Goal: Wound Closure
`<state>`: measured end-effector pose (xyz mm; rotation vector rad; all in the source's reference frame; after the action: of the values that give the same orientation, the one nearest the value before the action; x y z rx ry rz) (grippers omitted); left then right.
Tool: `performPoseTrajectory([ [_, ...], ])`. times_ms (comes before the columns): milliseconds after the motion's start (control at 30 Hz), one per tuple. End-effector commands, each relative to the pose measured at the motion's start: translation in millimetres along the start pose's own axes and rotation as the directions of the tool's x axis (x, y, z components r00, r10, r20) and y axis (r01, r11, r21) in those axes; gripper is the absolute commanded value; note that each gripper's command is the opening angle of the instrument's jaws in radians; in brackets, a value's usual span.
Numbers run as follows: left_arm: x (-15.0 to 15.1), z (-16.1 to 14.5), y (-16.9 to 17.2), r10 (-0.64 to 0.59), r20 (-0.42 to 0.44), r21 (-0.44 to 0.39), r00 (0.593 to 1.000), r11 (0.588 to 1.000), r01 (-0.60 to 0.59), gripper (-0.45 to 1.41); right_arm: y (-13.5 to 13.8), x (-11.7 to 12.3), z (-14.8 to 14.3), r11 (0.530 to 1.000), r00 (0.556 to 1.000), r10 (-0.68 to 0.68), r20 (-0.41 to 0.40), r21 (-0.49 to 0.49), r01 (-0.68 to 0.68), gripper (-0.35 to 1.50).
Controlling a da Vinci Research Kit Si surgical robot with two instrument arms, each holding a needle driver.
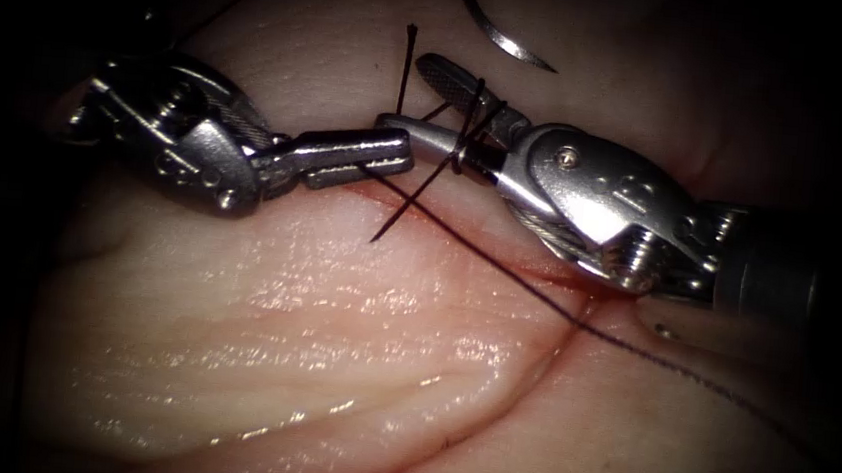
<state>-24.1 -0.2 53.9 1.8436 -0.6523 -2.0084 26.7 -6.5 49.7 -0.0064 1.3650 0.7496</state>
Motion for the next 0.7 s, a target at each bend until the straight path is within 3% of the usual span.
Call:
performPoseTrajectory([
  [33,-0.5,0.6,0.1,0.001,-0.001,0.000,1.000,1.000,-0.001,-0.45,0.2,-0.2,1.3,1.000,1.000,0.005,0.002,-0.006,-0.005,0.56],
  [433,-0.7,0.6,0.0,0.001,0.000,0.000,1.000,1.000,-0.001,-0.45,0.0,-0.2,3.3,1.000,1.000,0.021,-0.004,-0.005,-0.021,0.62],
  [700,-0.5,0.6,0.1,0.001,0.002,0.001,1.000,1.000,-0.001,-0.45,-0.3,0.6,3.5,0.999,0.999,0.033,-0.028,-0.017,-0.034,0.46],
])
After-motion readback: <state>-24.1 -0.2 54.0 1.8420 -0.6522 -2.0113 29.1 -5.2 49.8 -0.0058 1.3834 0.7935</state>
